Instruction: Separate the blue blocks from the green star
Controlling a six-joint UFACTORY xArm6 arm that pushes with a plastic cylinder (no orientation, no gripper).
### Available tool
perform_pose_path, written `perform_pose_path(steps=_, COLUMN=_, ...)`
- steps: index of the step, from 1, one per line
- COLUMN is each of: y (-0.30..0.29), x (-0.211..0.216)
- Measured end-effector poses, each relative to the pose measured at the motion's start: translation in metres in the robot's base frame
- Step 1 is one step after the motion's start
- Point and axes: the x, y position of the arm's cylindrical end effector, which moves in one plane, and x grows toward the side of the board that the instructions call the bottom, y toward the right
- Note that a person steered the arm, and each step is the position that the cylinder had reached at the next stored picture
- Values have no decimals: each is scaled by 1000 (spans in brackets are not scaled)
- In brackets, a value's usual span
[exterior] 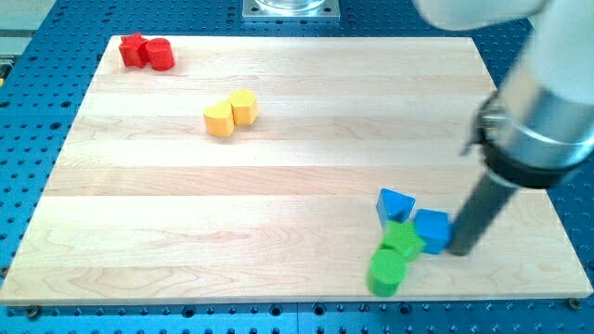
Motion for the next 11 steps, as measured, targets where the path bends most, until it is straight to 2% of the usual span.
perform_pose_path(steps=1, y=-4, x=-16)
perform_pose_path(steps=2, y=23, x=17)
perform_pose_path(steps=3, y=-12, x=32)
perform_pose_path(steps=5, y=-55, x=-41)
perform_pose_path(steps=6, y=-44, x=-56)
perform_pose_path(steps=7, y=-41, x=-43)
perform_pose_path(steps=8, y=-5, x=-39)
perform_pose_path(steps=9, y=-6, x=-44)
perform_pose_path(steps=10, y=-9, x=-66)
perform_pose_path(steps=11, y=-16, x=-120)
